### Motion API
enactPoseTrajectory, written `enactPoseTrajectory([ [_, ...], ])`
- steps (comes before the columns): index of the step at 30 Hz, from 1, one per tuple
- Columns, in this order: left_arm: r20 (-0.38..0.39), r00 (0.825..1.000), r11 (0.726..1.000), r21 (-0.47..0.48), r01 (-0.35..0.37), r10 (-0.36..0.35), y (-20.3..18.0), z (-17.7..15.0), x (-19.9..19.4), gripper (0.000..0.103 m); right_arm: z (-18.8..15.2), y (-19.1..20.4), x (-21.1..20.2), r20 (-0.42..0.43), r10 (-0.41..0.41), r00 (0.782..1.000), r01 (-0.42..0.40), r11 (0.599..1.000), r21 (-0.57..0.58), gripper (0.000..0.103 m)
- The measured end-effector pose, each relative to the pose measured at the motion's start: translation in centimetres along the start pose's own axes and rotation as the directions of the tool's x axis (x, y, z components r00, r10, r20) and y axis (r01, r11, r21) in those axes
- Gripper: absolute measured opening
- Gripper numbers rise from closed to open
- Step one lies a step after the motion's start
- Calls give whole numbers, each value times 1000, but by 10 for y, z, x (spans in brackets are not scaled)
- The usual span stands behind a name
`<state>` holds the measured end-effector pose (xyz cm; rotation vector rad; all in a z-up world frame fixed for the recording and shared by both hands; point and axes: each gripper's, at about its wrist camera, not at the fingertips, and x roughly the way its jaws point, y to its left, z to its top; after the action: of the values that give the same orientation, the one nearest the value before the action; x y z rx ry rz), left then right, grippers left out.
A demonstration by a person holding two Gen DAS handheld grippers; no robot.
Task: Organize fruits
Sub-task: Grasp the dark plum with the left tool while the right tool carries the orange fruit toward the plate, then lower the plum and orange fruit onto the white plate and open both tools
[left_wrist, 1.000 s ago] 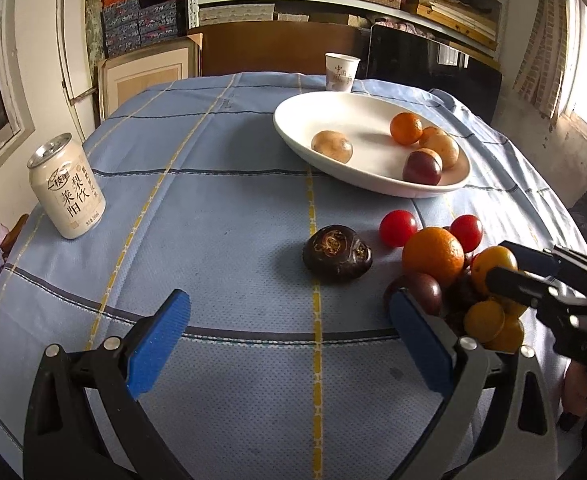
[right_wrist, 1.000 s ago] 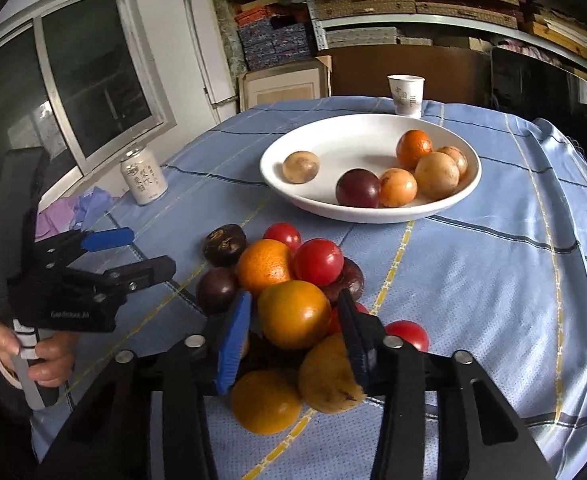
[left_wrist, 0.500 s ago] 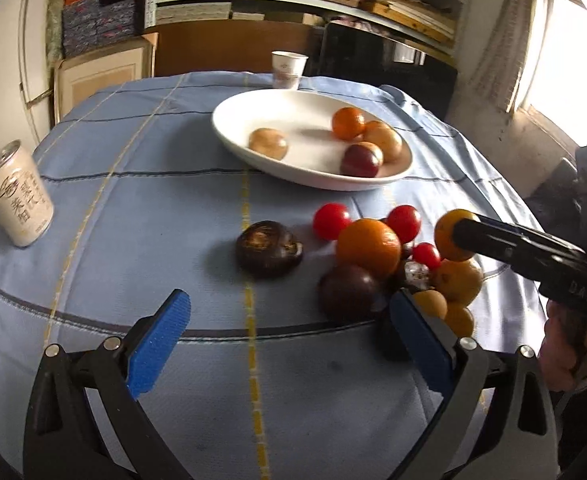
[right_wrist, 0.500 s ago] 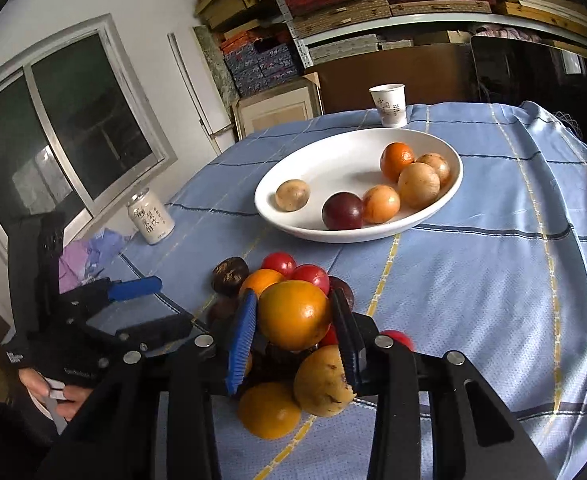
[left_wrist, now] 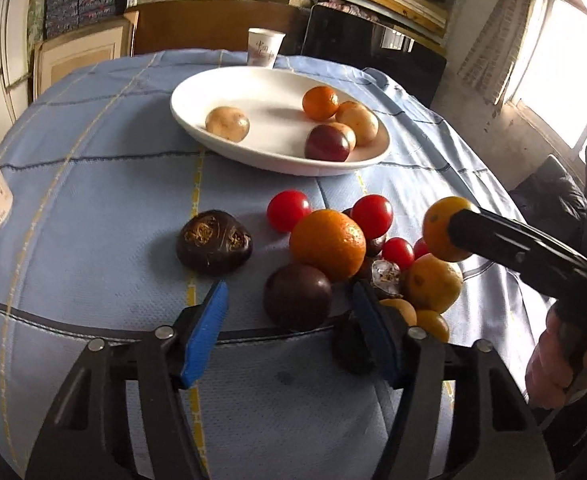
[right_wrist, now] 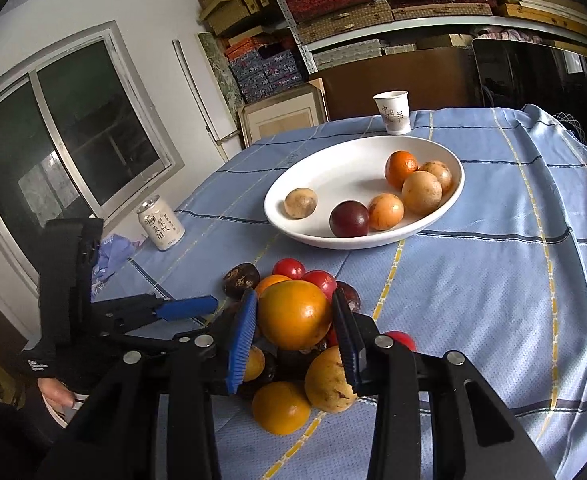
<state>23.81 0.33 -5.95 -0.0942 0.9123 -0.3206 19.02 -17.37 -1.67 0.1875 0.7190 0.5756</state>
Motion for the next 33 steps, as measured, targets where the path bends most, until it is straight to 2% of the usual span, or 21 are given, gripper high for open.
enactPoseTrajectory([
  [3, -27, 999, 999, -28, 18, -19, 4, 1, 7, 51, 1, 0, -2, 3, 12, 1000, -12, 1000, 6, 39],
  [8, -38, 999, 998, -57, 36, -39, 8, 1, 10, 45, 1, 0, -3, 3, 8, 1000, -8, 1000, 4, 39],
  [10, -44, 997, 997, -52, 53, -56, 5, 1, 12, 36, 1, 0, -3, 3, 9, 1000, -9, 1000, 5, 39],
  [20, -21, 999, 997, -62, 41, -42, 6, -2, 4, 35, -2, -2, -1, 5, -18, 1000, 18, 1000, 7, 39],
  [25, 62, 998, 999, -25, 24, -22, -1, -1, -18, 35, 1, -2, -2, 22, -3, 1000, 3, 1000, -2, 39],
  [30, 118, 992, 999, 0, 45, -45, -2, 30, -32, 35, 27, -15, 4, 53, 35, 998, -39, 997, 73, 39],
  [33, 140, 989, 999, 6, 42, -43, 1, 68, -24, 35, 52, -25, 19, 73, 3, 997, -9, 996, 88, 39],
])
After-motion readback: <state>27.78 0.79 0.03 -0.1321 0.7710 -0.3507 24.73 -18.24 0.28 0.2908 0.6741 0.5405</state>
